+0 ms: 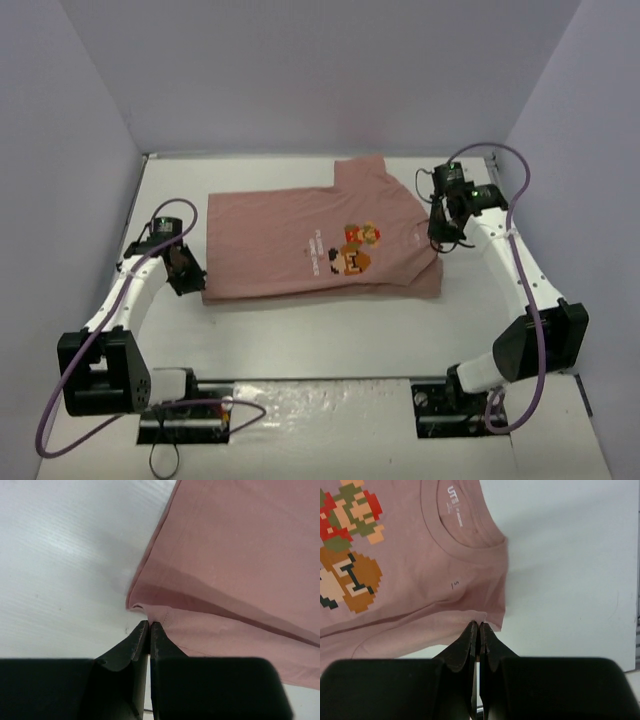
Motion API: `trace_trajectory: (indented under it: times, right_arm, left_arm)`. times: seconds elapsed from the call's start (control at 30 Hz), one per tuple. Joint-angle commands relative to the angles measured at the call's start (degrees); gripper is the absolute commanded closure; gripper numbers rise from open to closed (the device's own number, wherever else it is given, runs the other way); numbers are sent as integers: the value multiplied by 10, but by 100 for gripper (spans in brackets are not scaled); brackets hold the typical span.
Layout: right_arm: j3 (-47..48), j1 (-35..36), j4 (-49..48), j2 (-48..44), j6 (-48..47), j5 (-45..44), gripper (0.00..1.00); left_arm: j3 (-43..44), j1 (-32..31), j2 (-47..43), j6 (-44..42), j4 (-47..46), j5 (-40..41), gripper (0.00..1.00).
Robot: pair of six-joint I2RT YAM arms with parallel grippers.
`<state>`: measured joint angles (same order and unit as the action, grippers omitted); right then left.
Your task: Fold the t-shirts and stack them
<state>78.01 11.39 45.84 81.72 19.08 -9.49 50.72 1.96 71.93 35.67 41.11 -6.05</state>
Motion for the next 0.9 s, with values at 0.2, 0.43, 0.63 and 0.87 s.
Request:
trace_trajectory:
  times: [0.2, 0.43, 0.63, 0.87]
  right_arm:
    - [74, 22, -64, 117, -52, -26, 100]
    - [94, 30, -91, 172, -55, -19, 100]
    - [126, 37, -100, 220, -65, -13, 100]
    - [174, 29, -102, 295, -52, -2, 100]
  left_arm:
    - [73, 7, 99, -11, -68, 31, 100]
    - [103, 7, 153, -18, -85, 38, 100]
    - [149, 6, 204, -21, -89, 38, 100]
    - [171, 7, 251, -14, -95, 43, 93]
